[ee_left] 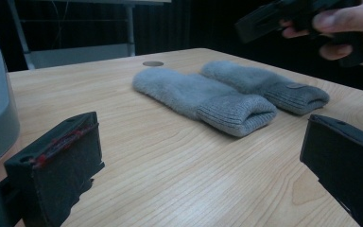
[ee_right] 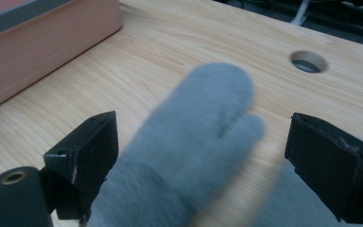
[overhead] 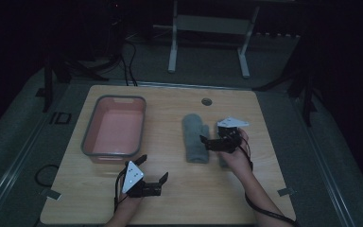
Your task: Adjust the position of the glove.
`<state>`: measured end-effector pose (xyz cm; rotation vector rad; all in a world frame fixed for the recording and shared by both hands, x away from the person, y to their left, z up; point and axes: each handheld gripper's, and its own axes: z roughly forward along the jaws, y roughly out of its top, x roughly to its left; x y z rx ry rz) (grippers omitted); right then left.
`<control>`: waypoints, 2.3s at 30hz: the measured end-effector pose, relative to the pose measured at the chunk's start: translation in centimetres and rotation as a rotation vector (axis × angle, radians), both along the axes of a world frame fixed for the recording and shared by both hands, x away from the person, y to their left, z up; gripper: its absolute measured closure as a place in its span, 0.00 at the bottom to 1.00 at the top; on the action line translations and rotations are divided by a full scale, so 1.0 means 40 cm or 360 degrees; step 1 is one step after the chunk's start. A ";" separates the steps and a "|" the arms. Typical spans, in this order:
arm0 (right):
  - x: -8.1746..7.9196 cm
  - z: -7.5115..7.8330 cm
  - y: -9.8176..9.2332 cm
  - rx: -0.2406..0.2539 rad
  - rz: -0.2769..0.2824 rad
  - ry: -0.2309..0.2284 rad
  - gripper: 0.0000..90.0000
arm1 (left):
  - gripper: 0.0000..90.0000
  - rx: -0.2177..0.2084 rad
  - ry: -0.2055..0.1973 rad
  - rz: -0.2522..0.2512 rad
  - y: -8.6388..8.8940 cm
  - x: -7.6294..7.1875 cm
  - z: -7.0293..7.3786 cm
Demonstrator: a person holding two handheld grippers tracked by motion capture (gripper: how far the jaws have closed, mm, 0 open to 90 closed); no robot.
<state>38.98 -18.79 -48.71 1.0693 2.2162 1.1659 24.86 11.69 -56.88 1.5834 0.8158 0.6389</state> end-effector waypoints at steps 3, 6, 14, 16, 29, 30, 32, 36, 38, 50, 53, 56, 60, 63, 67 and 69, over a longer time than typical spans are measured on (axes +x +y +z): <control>0.023 -0.013 0.034 -0.0006 0.0029 0.0026 0.14 | 0.00 -0.0002 0.0001 -0.0002 0.000 0.000 0.000; 0.047 -0.029 0.058 -0.0054 0.0046 0.0037 0.17 | 0.00 -0.0005 0.0003 -0.0003 0.000 0.000 0.000; 0.096 -0.087 0.097 -0.0116 0.0024 0.0114 0.29 | 0.00 -0.0013 0.0009 -0.0007 0.002 0.001 0.000; 0.099 -0.095 0.100 -0.0124 0.0021 0.0131 0.31 | 0.00 -0.0014 0.0010 -0.0007 0.002 0.001 0.000; 0.122 -0.153 0.126 -0.0220 -0.0058 0.0290 0.54 | 0.00 -0.0015 0.0018 -0.0016 0.001 0.001 0.000; 0.121 -0.153 0.127 -0.0223 -0.0063 0.0283 0.61 | 0.00 -0.0014 0.0017 -0.0016 0.001 0.001 0.000; 0.116 -0.152 0.129 -0.0202 -0.0067 0.0282 0.74 | 0.00 -0.0014 0.0018 -0.0016 0.001 0.001 0.000; 0.104 -0.145 0.128 -0.0113 -0.0118 0.0297 0.88 | 0.00 -0.0017 0.0020 -0.0015 0.001 0.001 0.000; 0.095 -0.136 0.129 -0.0079 -0.0141 0.0307 0.90 | 0.00 -0.0015 0.0020 -0.0016 0.001 0.002 0.000; -0.005 -0.030 0.128 -0.0063 -0.0119 0.0249 0.90 | 0.00 -0.0019 0.0021 -0.0011 0.001 0.002 0.000; -0.034 -0.025 0.126 -0.0056 -0.0094 0.0237 0.90 | 0.00 -0.0024 0.0022 -0.0007 0.001 0.002 0.000; -0.055 -0.044 0.131 -0.0078 -0.0077 0.0252 0.89 | 0.00 -0.0021 0.0023 -0.0007 0.002 0.002 0.000; -0.068 -0.087 0.135 -0.0082 -0.0108 0.0319 0.89 | 0.00 -0.0025 0.0025 -0.0006 0.002 0.002 0.000; -0.067 -0.117 0.135 -0.0113 -0.0123 0.0357 0.84 | 0.00 -0.0021 0.0021 -0.0008 0.002 0.002 0.000; -0.062 -0.134 0.135 -0.0141 -0.0069 0.0384 0.75 | 0.00 -0.0017 0.0020 -0.0010 0.001 0.001 0.000; -0.060 -0.134 0.134 -0.0158 -0.0048 0.0404 0.71 | 0.00 -0.0016 0.0020 -0.0010 0.002 0.001 0.000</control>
